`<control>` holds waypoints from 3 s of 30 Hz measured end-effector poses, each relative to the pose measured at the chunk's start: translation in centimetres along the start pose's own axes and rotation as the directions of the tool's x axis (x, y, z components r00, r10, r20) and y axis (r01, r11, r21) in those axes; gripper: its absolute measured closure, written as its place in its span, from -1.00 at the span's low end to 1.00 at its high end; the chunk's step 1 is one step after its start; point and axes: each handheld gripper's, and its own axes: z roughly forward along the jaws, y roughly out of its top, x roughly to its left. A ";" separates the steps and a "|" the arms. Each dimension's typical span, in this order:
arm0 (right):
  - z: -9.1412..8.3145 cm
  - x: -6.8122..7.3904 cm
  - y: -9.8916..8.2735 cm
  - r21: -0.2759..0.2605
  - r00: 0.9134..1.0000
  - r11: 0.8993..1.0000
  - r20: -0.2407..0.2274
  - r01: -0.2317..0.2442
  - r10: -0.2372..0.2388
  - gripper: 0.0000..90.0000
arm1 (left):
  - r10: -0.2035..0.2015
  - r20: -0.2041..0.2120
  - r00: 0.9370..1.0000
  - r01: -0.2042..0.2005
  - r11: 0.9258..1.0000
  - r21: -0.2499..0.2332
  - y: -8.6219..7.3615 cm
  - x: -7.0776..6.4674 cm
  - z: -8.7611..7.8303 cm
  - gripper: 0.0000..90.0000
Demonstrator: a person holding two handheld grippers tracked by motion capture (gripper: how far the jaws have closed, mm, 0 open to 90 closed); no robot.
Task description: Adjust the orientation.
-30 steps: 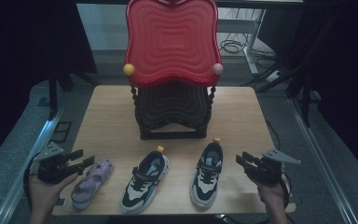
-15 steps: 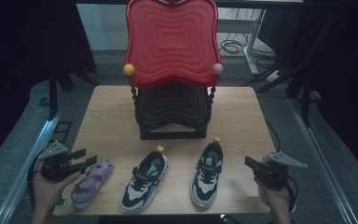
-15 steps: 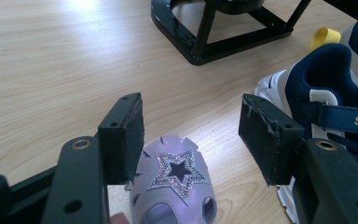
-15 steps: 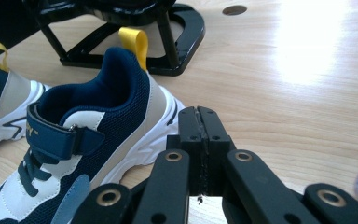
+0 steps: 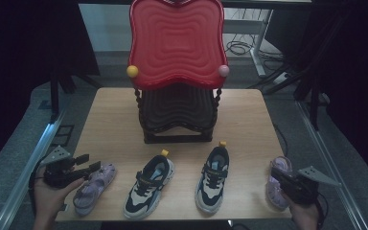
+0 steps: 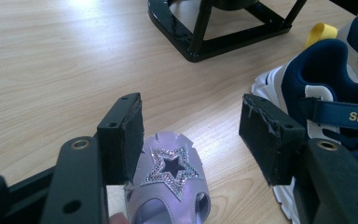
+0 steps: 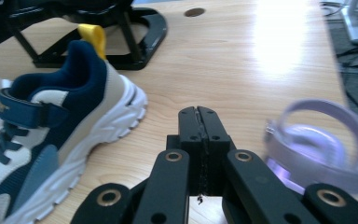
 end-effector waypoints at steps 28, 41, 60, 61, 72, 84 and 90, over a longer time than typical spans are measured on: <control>-3.7 -4.9 -5.4 0.071 0.981 0.993 0.176 -0.095 0.081 0.99 | -0.015 -0.015 1.000 0.016 1.000 0.014 -0.5 0.2 0.5 -0.11; -3.0 -4.9 -6.8 0.138 0.983 0.987 0.178 -0.080 0.055 0.99 | -0.014 -0.014 1.000 0.015 0.999 0.039 -0.7 0.0 1.1 -0.11; -2.3 -4.0 -6.5 0.155 0.982 0.986 0.189 -0.054 0.024 1.00 | -0.022 -0.021 1.000 0.023 0.999 0.049 -0.9 0.2 1.2 -0.11; -2.3 -3.9 -6.5 0.153 0.981 0.987 0.190 -0.055 0.025 0.99 | -0.022 -0.023 0.999 0.023 0.999 0.049 -0.9 0.2 1.1 -0.10; -2.2 -3.5 -6.3 0.163 0.985 0.986 0.174 -0.041 0.012 1.00 | -0.026 -0.024 0.999 0.027 0.998 0.050 -1.0 0.4 1.1 -0.10; -1.9 -3.1 -6.2 0.171 0.988 0.985 0.155 -0.034 0.007 1.00 | -0.030 -0.014 0.999 0.031 0.998 0.055 -1.0 0.5 1.0 -0.10; -1.8 -2.8 -6.2 0.177 0.989 0.984 0.148 -0.032 0.005 1.00 | -0.034 -0.020 0.999 0.035 0.998 0.055 -1.1 0.5 1.0 -0.11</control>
